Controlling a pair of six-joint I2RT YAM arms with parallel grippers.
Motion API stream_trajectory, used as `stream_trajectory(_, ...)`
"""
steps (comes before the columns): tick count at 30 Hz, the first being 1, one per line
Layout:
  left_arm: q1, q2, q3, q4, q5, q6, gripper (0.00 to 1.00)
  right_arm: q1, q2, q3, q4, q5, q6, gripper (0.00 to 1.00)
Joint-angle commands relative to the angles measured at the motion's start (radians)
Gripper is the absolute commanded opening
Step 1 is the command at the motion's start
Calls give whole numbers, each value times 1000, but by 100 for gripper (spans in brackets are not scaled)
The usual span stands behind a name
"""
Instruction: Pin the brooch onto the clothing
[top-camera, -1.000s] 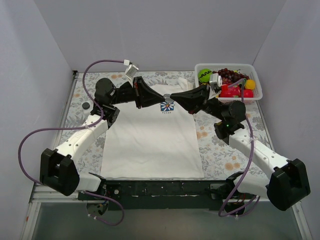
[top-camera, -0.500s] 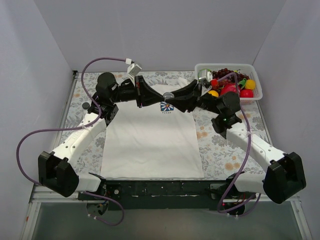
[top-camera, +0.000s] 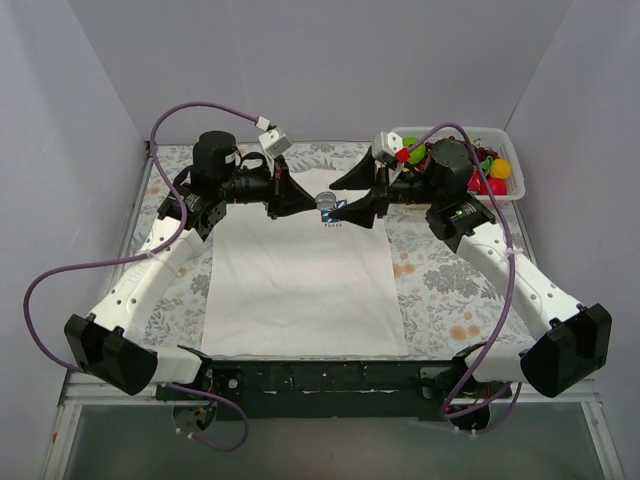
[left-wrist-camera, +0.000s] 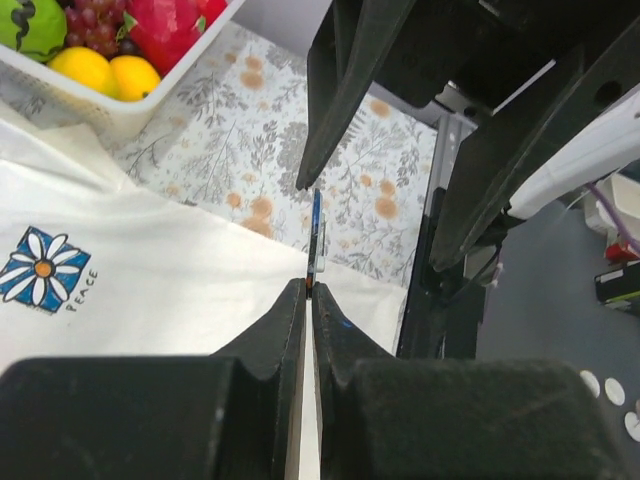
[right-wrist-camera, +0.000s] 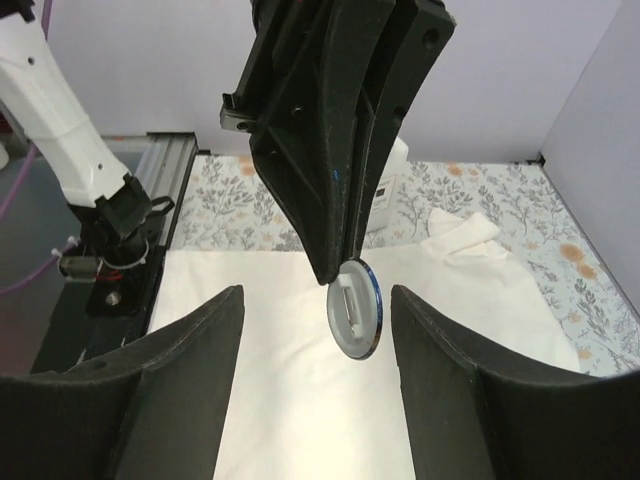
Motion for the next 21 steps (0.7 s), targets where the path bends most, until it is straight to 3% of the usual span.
stream_trajectory(1,-1,5,53,-232,-37,145,0,-8,57,106,-210,-93,-128,68)
stream_trajectory(9,-6,-37,30,-237,-31,159,0,-8,187,200,-288,-174,-128,67)
stream_trajectory(21,-6,-7,42,-260,15,173,0,-8,230,227,-272,-226,-91,55)
